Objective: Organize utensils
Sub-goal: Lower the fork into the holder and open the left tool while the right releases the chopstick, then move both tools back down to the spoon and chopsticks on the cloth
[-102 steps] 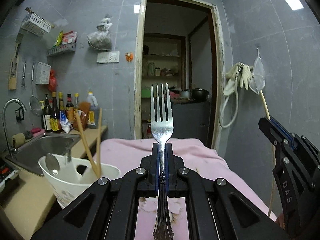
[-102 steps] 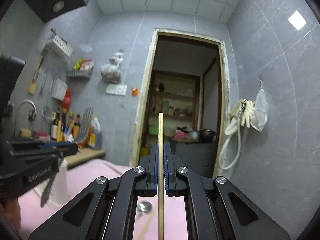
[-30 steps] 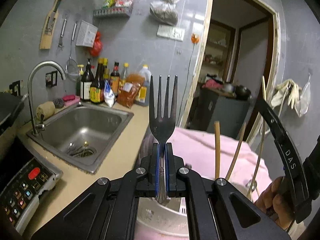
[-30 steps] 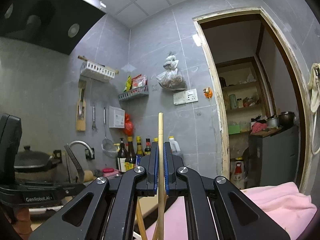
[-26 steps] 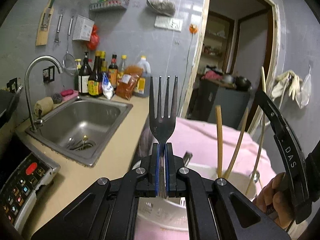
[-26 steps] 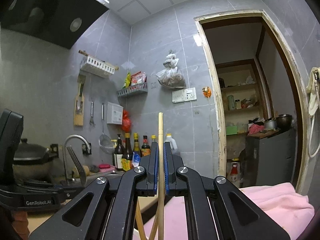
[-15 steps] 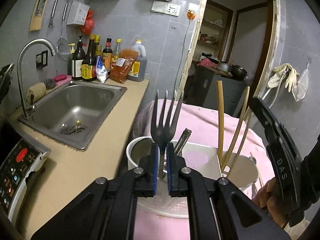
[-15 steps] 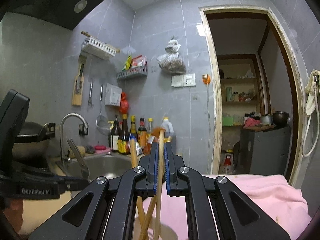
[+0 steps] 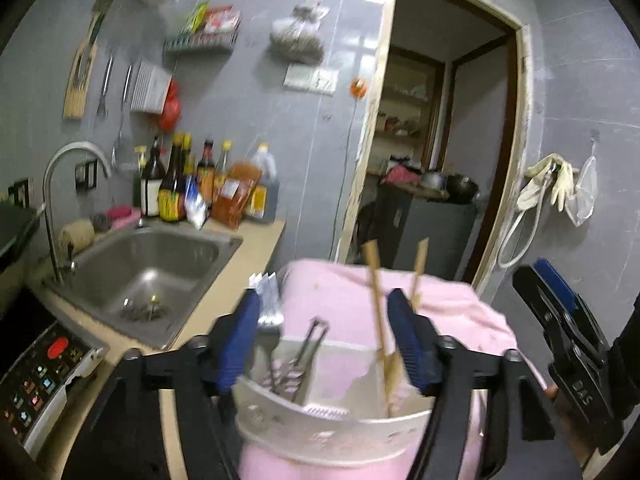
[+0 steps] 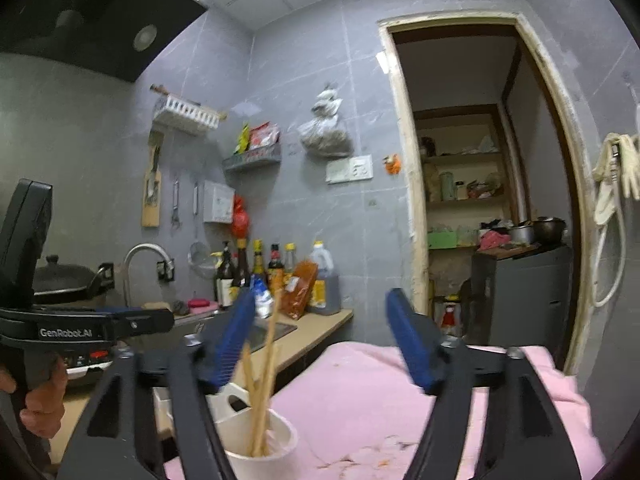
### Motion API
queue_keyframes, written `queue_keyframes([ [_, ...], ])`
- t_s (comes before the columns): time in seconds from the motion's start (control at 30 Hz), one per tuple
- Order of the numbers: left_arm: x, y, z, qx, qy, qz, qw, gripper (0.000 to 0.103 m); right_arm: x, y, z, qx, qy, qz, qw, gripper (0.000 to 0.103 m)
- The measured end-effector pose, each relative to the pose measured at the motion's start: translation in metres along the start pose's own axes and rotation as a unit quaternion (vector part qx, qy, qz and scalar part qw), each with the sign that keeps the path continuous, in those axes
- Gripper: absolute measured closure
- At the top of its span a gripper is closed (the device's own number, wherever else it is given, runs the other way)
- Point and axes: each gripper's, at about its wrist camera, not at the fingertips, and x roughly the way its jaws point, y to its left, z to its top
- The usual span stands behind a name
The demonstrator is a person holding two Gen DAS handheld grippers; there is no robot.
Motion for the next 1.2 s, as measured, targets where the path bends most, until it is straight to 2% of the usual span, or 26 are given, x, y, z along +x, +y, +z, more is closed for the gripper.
queue_keyframes([
  [0.13, -0.006, -0.034, 0.002, 0.016, -0.026, -0.017, 0.9994, 0.022, -0.03, -0.027, 0.015, 0.001, -0.007, -0.024, 1.0, 0.014],
  [0.2, -0.006, -0.053, 0.0, 0.027, -0.032, -0.028, 0.9987, 0.017, -0.046, -0.041, 0.019, -0.001, -0.007, -0.037, 0.999, 0.002],
  [0.23, -0.005, -0.064, -0.002, 0.035, -0.032, -0.036, 0.9982, 0.016, -0.054, -0.049, 0.022, -0.003, -0.007, -0.045, 0.999, 0.0],
  [0.5, 0.019, -0.133, -0.031, 0.066, 0.008, -0.1, 0.9928, 0.016, -0.107, -0.1, 0.02, -0.031, 0.015, -0.101, 0.994, 0.0],
  [0.67, 0.039, -0.162, -0.058, 0.081, 0.049, -0.113, 0.989, 0.016, -0.122, -0.124, 0.003, -0.042, 0.046, -0.121, 0.991, 0.0],
  [0.8, 0.062, -0.176, -0.078, 0.089, 0.099, -0.118, 0.984, 0.016, -0.122, -0.141, -0.014, -0.04, 0.083, -0.13, 0.987, 0.0],
  [0.9, 0.081, -0.184, -0.093, 0.105, 0.144, -0.117, 0.977, 0.016, -0.115, -0.153, -0.027, -0.033, 0.117, -0.132, 0.984, 0.0],
  [1.03, 0.107, -0.191, -0.109, 0.119, 0.208, -0.122, 0.963, 0.016, -0.099, -0.169, -0.044, -0.016, 0.175, -0.133, 0.975, 0.001],
  [1.13, 0.118, -0.19, -0.121, 0.13, 0.236, -0.125, 0.955, 0.017, -0.086, -0.178, -0.058, -0.004, 0.221, -0.129, 0.967, 0.01],
  [1.2, 0.126, -0.192, -0.128, 0.137, 0.251, -0.129, 0.9495, 0.019, -0.078, -0.182, -0.066, 0.0, 0.247, -0.124, 0.961, 0.021],
])
